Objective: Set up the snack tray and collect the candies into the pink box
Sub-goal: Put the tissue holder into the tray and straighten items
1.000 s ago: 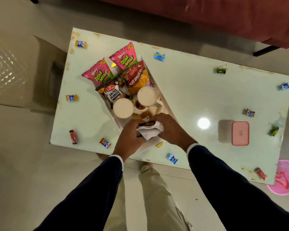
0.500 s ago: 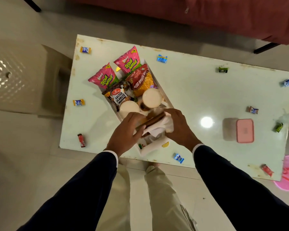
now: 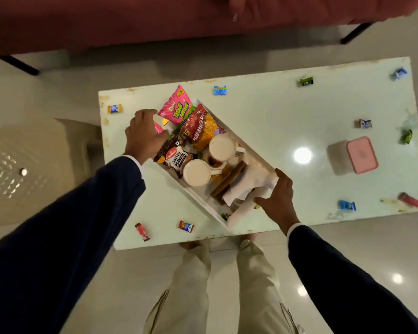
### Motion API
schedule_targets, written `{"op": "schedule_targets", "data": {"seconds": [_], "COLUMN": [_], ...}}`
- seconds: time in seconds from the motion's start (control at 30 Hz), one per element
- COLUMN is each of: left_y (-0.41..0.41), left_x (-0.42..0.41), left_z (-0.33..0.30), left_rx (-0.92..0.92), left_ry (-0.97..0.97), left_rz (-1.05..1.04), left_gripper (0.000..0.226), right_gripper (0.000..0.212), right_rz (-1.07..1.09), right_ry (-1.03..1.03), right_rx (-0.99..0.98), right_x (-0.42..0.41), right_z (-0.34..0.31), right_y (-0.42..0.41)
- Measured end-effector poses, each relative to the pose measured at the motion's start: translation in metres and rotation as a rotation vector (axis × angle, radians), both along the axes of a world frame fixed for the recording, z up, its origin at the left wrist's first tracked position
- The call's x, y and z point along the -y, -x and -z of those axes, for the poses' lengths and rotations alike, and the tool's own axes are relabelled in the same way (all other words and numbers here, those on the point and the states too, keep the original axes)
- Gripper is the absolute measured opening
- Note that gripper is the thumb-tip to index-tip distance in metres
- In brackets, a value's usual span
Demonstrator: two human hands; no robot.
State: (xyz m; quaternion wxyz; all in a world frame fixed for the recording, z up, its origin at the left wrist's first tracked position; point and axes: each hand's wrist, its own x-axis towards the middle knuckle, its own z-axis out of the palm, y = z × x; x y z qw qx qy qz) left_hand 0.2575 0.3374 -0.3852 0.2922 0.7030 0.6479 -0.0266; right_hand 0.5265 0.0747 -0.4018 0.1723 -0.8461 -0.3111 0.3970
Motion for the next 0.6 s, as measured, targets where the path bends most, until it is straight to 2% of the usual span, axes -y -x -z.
{"op": "schedule_targets", "data": {"seconds": [0.1, 0.2, 0.27, 0.37, 0.43, 0.53, 0.6], "left_y": [-0.008, -0.018, -0.02, -0.021, -0.018, -0.013, -0.012], "left_x": [-0.022, -0.037, -0.045, -0.051, -0.053, -0.053, -0.054], "left_z": [0.015, 0.028, 0.033, 0.037, 0.036, 0.034, 0.035], "left_rx": [-0.092, -0.054, 0.01, 0.078, 0.076, 0.029, 0.038], "left_ry": [0.118, 0.176, 0.2, 0.227, 0.239, 0.228, 0.272], "left_rz": [0.138, 0.123, 0.068, 0.025, 0.059, 0.137, 0.116], "left_gripper": [0.073, 0.07, 0.07, 0.066, 0.065, 0.065, 0.061], "right_gripper": [0.097, 0.089, 0.092, 0.089, 0.074, 0.046, 0.037], "right_rz": [0.133, 0.12, 0.15, 0.377, 0.474, 0.471, 0.469], "right_ry": [0.207, 0.285, 0.313, 0.274, 0.253, 0.283, 0.311], "right_rx": [0.103, 0.162, 0.104, -0.125, -0.215, -0.199, -0.22], "right_x": [0.011, 0.025, 0.027, 0.023, 0.02, 0.017, 0.016], "right_z": [0.004, 0.011, 0.018, 0.028, 0.034, 0.044, 0.049], "right_y": [0.014, 0.027, 0.03, 0.032, 0.032, 0.028, 0.023]}}
